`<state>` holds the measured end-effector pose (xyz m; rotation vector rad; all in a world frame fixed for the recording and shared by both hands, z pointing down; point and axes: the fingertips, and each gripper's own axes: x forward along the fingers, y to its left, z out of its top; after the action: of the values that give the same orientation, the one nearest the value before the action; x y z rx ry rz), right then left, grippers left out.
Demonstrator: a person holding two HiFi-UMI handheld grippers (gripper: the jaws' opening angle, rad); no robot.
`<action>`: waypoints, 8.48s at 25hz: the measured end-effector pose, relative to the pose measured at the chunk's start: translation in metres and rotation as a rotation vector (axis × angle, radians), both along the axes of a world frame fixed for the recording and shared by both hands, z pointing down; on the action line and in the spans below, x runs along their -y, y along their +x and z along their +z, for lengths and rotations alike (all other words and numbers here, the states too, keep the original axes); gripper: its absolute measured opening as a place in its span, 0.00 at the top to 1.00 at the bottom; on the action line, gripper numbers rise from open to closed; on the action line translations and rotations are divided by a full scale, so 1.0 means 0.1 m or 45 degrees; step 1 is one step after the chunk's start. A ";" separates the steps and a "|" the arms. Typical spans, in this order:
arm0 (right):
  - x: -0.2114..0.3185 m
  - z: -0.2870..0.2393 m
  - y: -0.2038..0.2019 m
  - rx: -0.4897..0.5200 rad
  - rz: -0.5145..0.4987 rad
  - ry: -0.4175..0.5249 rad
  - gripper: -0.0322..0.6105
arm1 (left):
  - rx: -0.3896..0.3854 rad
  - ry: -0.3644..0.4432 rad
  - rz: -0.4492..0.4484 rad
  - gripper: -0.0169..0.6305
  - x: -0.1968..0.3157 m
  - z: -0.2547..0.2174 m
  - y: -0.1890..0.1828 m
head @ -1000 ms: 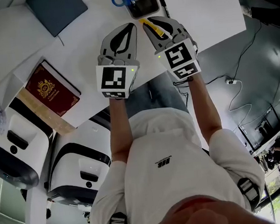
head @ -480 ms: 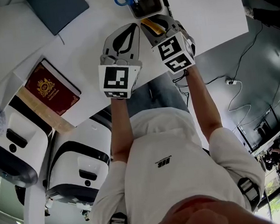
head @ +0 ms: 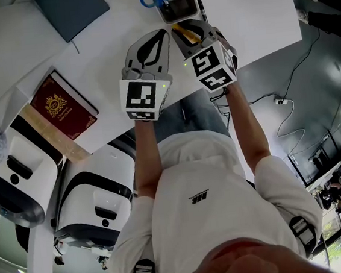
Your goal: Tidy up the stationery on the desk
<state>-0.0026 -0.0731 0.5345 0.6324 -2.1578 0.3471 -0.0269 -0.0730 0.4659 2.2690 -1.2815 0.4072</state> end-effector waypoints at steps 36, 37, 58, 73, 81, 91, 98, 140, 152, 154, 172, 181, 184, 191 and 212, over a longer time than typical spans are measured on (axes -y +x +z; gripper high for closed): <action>0.73 -1.80 0.07 0.604 0.323 0.429 0.85 | -0.005 0.166 -0.033 0.97 0.27 -0.74 -0.07; 0.76 -1.83 0.07 0.618 0.333 0.436 0.85 | -0.007 0.168 -0.033 0.97 0.29 -0.75 -0.07; 0.91 -1.28 -0.07 0.579 0.380 0.326 0.78 | -0.052 0.161 -0.018 0.97 0.43 -0.71 -0.06; 0.74 -1.14 0.56 0.425 0.513 0.336 0.80 | -0.075 0.145 0.109 0.97 0.39 -0.66 0.28; 0.81 -0.75 0.82 0.334 0.528 0.236 0.82 | -0.049 0.111 0.137 0.97 0.44 -0.53 0.53; 0.85 -0.33 0.78 0.265 0.462 0.072 0.83 | -0.022 0.066 0.107 0.97 0.51 -0.35 0.69; 0.85 -0.10 0.75 0.191 0.400 -0.015 0.83 | -0.017 0.054 0.074 0.97 0.52 -0.30 0.67; 0.88 -1.27 0.67 0.527 0.490 0.223 0.88 | -0.022 0.112 0.030 0.97 0.45 -0.59 0.40; 1.02 -1.67 0.36 0.778 0.476 0.310 0.88 | -0.023 0.147 -0.017 0.97 0.49 -0.70 0.21; 1.05 -1.69 0.31 0.802 0.473 0.318 0.88 | -0.020 0.147 -0.026 0.97 0.50 -0.71 0.17; 1.20 -1.44 -0.03 0.896 0.458 0.359 0.88 | -0.011 0.144 -0.077 0.97 0.53 -0.66 -0.07; 1.07 -1.43 0.04 0.799 0.426 0.378 0.84 | -0.008 0.160 -0.083 0.97 0.55 -0.72 -0.09; 0.99 -1.51 0.10 0.764 0.401 0.400 0.85 | -0.005 0.168 -0.082 0.97 0.54 -0.76 -0.09; 0.80 -1.50 0.20 0.657 0.365 0.413 0.90 | 0.007 0.204 -0.083 0.97 0.53 -0.83 -0.08; 0.52 -1.58 0.33 0.624 0.382 0.391 0.91 | 0.017 0.223 -0.079 0.97 0.41 -0.98 -0.06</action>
<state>0.0301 -0.1248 0.3769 1.1485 -2.6129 0.3594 -0.0328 -0.1142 0.3682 2.3653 -1.4408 0.2988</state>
